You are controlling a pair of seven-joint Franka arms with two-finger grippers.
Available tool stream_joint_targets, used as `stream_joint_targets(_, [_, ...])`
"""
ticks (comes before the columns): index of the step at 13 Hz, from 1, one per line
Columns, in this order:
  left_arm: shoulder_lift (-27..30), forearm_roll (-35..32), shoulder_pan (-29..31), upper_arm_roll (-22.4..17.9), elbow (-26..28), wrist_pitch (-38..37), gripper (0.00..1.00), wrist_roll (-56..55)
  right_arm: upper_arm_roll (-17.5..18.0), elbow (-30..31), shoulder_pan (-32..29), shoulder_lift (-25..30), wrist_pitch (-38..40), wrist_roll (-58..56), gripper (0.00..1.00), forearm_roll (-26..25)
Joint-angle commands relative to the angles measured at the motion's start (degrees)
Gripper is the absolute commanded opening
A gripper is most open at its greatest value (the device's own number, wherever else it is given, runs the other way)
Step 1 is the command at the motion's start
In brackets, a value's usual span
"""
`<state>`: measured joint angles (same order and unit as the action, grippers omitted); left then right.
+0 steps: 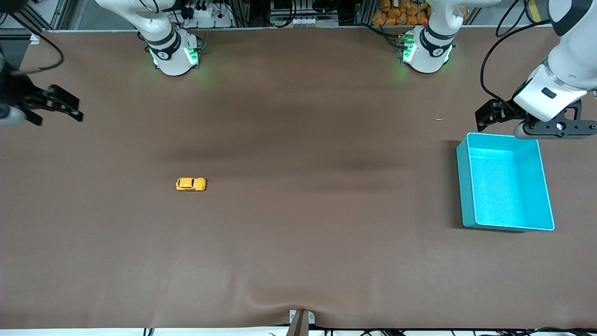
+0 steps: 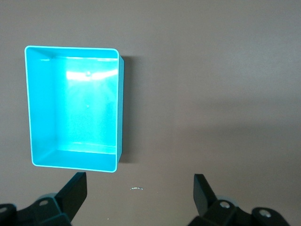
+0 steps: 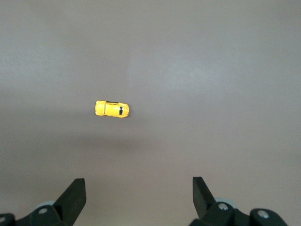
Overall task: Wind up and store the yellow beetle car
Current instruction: 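Reach the right gripper down toward the yellow beetle car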
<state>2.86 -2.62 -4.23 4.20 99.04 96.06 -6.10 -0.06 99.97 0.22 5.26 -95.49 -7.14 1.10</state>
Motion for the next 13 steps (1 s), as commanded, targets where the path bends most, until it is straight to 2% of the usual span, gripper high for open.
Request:
stream_joint_targets(1, [-0.1, 0.2, 0.5, 0.1, -0.6, -0.1, 1.0, 0.7, 1.6, 7.0, -0.4, 0.3, -7.7, -5.4, 1.0, -0.8])
stream_joint_targets(5, [-0.1, 0.2, 0.5, 0.1, -0.3, -0.1, 1.0, 0.7, 1.6, 14.1, 0.6, -1.6, -17.0, -13.2, 1.0, -0.8])
stream_joint_targets(9, [-0.1, 0.2, 0.4, 0.2, -0.3, -0.3, 1.0, 0.7, 3.3, 14.7, 2.1, -6.6, -19.6, -22.5, 1.0, -0.9])
stream_joint_targets(13, [-0.1, 0.2, 0.4, 0.2, -0.3, -0.3, 1.0, 0.7, 4.1, 19.6, 3.8, -9.8, -29.4, -43.3, 1.0, -0.8])
